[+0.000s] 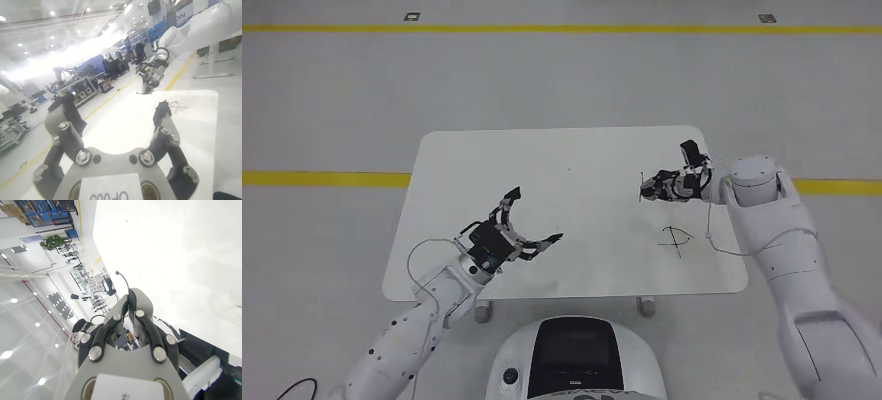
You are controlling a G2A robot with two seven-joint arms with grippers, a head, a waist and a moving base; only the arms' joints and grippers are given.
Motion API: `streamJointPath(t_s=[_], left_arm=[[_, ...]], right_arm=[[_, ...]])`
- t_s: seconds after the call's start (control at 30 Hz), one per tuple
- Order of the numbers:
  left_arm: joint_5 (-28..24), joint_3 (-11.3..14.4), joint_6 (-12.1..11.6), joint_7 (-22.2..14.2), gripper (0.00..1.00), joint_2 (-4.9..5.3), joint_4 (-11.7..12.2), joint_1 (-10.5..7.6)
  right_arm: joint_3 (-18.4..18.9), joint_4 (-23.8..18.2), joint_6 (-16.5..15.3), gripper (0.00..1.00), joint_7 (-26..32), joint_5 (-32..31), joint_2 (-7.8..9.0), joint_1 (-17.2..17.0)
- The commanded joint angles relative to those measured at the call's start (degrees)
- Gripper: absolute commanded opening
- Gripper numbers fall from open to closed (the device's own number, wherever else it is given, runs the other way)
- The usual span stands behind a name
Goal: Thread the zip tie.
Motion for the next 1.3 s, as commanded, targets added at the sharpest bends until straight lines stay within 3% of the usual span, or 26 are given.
streamJointPath(t_s=[0.0, 0.3, 0.43, 0.53, 0.7, 0.77, 1.23, 1.27], left_arm=[[0.0, 0.0, 0.2, 0.1, 1.0, -0.02, 0.0, 0.04], [0.0, 0.7, -0.5, -0.6, 1.0, -0.04, -0.4, -0.48], [0.0, 4.5, -0.9, -3.4, 1.0, 1.48, -0.6, -4.55], [0.0, 8.9, 0.8, -5.0, 1.0, 3.34, -0.8, -8.19], [0.0, 18.6, 4.5, -7.4, 1.0, 6.02, -1.7, -14.91], [0.0, 22.3, 6.2, -8.1, 1.0, 6.41, -2.1, -16.92], [0.0, 22.8, 6.4, -8.3, 1.0, 6.42, -2.1, -17.22], [0.0, 23.2, 6.5, -9.9, 1.0, 6.49, -2.5, -18.19]], right_arm=[[0.1, -0.1, 0.0, 0.0, 0.0, 0.0, 0.01, -0.1], [0.1, -0.5, 0.0, 0.0, -2.0, 0.9, -0.04, -0.2], [-0.9, 1.1, 0.0, 0.0, -1.4, 1.7, -0.15, 1.3], [-2.9, 2.9, 0.0, 0.0, -1.5, 1.7, -0.57, 3.3], [-6.4, 5.1, 0.0, 0.0, -2.7, 3.4, -1.74, 5.8], [-7.6, 6.0, 0.0, 0.0, -3.6, 4.3, -2.27, 6.9], [-8.4, 5.7, -0.1, 0.0, -4.1, 5.0, -2.56, 7.1], [-8.5, 4.9, 0.0, 0.0, -4.8, 5.1, -2.6, 6.6]])
